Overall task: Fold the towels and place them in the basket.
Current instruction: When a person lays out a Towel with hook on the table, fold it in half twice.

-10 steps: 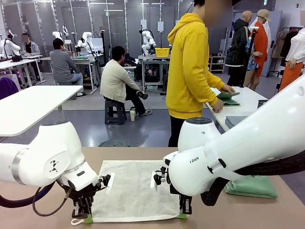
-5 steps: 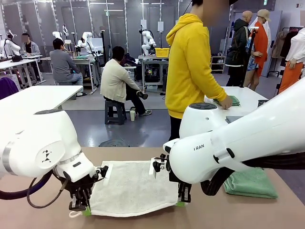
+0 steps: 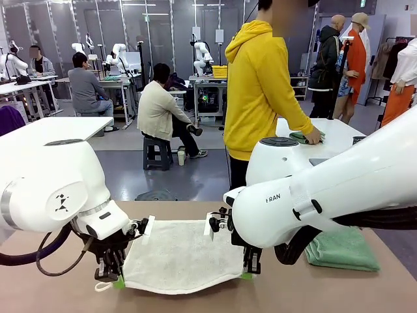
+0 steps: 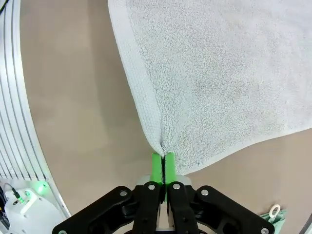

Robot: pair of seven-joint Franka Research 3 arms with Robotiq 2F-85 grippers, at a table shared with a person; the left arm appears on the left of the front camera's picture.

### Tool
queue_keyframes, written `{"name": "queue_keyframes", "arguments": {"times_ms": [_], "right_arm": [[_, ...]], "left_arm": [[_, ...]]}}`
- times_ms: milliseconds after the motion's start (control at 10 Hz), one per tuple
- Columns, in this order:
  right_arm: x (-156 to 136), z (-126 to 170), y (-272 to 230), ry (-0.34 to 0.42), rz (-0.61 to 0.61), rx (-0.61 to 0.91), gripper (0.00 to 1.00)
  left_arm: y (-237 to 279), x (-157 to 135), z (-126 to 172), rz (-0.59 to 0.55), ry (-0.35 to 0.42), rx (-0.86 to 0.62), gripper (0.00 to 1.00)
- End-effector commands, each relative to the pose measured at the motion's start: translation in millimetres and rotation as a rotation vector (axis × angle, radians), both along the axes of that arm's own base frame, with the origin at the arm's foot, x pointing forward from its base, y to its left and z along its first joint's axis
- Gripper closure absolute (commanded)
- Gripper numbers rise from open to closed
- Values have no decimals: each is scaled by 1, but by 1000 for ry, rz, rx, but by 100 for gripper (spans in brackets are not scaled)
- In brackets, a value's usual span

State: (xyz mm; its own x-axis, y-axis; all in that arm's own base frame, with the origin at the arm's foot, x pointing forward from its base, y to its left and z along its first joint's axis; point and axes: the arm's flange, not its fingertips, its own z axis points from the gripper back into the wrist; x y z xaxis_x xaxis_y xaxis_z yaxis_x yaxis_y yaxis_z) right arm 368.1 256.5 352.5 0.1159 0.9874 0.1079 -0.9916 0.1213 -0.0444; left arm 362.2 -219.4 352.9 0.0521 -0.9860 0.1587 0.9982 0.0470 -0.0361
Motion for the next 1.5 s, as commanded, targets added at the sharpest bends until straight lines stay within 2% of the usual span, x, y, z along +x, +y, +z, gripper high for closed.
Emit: {"name": "queue_keyframes", "arguments": {"times_ms": [0, 100, 200, 300, 500, 600, 900, 1200, 1400], "right_arm": [[-1, -1, 0, 1, 0, -1, 100], [-1, -1, 0, 1, 0, -1, 100], [0, 0, 0, 0, 0, 0, 98], [19, 8, 4, -3, -15, -44, 98], [46, 18, 7, 40, -26, 19, 98], [58, 20, 9, 43, -38, -1, 98], [115, 32, 16, 72, -74, 10, 98], [179, 30, 19, 104, -108, -3, 98], [214, 23, 18, 110, -116, -13, 98]], "left_arm": [[1, -1, -4, -7, -4, 1, 100], [0, 0, 0, 0, 0, 0, 94], [-7, 17, 20, -24, -39, 23, 94], [-11, 34, 32, -35, -61, 22, 94], [-15, 65, 48, -39, -40, -11, 94], [-16, 81, 52, -21, -43, -7, 94], [-20, 128, 55, -10, -27, 12, 94], [-13, 179, 51, 21, 4, 27, 94], [-10, 213, 43, 28, 15, -15, 94]]}}
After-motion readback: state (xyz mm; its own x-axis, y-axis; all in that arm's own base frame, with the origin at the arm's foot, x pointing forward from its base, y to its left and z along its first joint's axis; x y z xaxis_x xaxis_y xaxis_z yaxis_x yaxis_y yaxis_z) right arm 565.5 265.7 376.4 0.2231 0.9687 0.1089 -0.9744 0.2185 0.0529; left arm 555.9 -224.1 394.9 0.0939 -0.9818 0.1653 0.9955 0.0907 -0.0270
